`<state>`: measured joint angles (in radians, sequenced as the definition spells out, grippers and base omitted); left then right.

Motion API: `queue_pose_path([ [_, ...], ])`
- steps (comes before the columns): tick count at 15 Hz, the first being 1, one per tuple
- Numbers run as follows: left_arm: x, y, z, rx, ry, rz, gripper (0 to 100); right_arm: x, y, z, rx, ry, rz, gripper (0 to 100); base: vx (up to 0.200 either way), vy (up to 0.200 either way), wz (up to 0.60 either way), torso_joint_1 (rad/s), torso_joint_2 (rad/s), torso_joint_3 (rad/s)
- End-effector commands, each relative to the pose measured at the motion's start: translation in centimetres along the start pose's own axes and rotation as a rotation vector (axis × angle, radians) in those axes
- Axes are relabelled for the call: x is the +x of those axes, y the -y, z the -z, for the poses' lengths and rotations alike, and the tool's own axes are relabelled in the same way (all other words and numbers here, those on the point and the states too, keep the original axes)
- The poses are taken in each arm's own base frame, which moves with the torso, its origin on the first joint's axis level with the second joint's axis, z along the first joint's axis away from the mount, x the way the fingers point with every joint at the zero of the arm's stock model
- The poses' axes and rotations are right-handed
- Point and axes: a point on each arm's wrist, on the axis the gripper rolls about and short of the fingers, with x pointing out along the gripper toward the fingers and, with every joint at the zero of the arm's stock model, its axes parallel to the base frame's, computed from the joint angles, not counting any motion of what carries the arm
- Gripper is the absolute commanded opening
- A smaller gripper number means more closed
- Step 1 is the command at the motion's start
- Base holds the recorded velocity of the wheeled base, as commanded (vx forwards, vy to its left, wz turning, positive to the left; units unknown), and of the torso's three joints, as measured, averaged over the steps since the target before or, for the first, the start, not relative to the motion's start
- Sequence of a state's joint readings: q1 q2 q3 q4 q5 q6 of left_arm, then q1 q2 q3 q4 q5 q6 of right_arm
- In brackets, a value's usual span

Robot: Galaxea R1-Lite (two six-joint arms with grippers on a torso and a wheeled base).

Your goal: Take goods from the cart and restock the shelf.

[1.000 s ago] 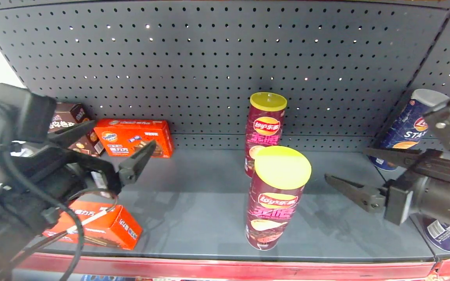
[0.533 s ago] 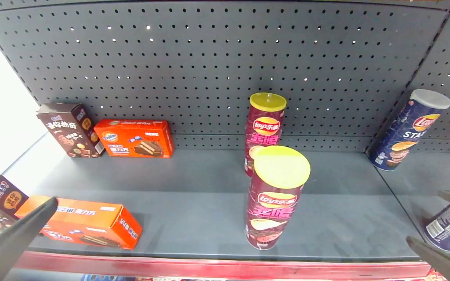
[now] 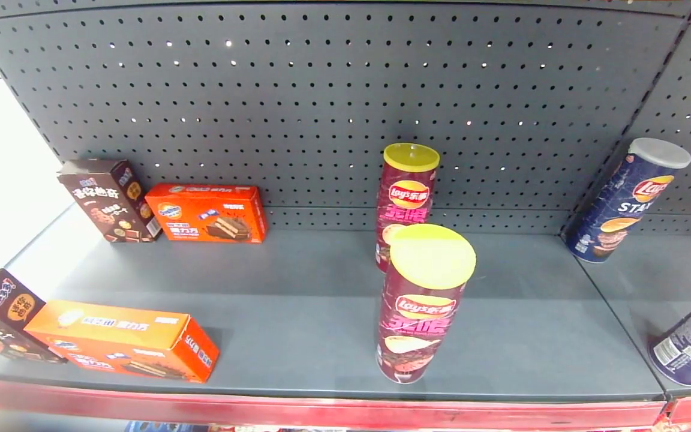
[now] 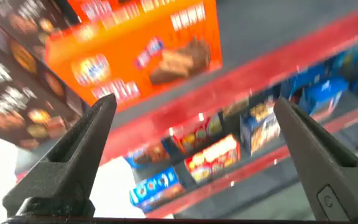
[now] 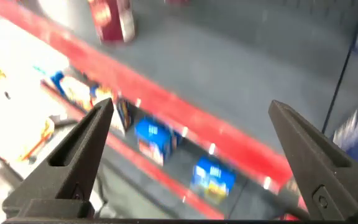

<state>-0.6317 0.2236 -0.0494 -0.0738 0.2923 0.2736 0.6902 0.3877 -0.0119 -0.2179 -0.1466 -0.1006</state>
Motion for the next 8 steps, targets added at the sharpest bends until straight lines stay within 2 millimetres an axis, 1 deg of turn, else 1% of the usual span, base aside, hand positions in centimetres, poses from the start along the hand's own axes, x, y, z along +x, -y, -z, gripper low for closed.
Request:
queue_pose_path([
  [1,0.01,0.39,1.4,0.003,-0.022,-0.004,100,-1.21,0.0,1.73,0.02,-0.009,0.053,100,0.0,0.0,0.0,0.0,0.0,0.0],
  [2,0.05,0.41,1.39,0.0,-0.038,-0.03,100,-1.72,-0.06,2.23,0.035,-0.043,0.08,100,0.0,0.0,0.0,0.0,0.0,0.0],
  [3,0.26,0.49,1.33,-0.002,-0.082,-0.072,100,-1.65,-0.06,2.06,0.076,-0.066,0.152,100,0.0,0.0,0.0,0.0,0.0,0.0],
  [4,0.53,0.54,1.29,-0.006,-0.14,-0.127,100,-1.23,-0.06,2.03,0.146,-0.125,0.246,100,0.0,0.0,0.0,0.0,0.0,0.0],
  [6,0.78,0.56,1.26,-0.013,-0.2,-0.203,100,-0.91,0.02,2.01,0.197,-0.178,0.391,100,0.0,0.0,0.0,0.0,0.0,0.0],
  [8,0.6,0.54,1.26,-0.03,-0.219,-0.305,100,-1.27,-0.08,2.03,0.22,-0.146,0.523,100,0.0,0.0,0.0,0.0,0.0,0.0],
])
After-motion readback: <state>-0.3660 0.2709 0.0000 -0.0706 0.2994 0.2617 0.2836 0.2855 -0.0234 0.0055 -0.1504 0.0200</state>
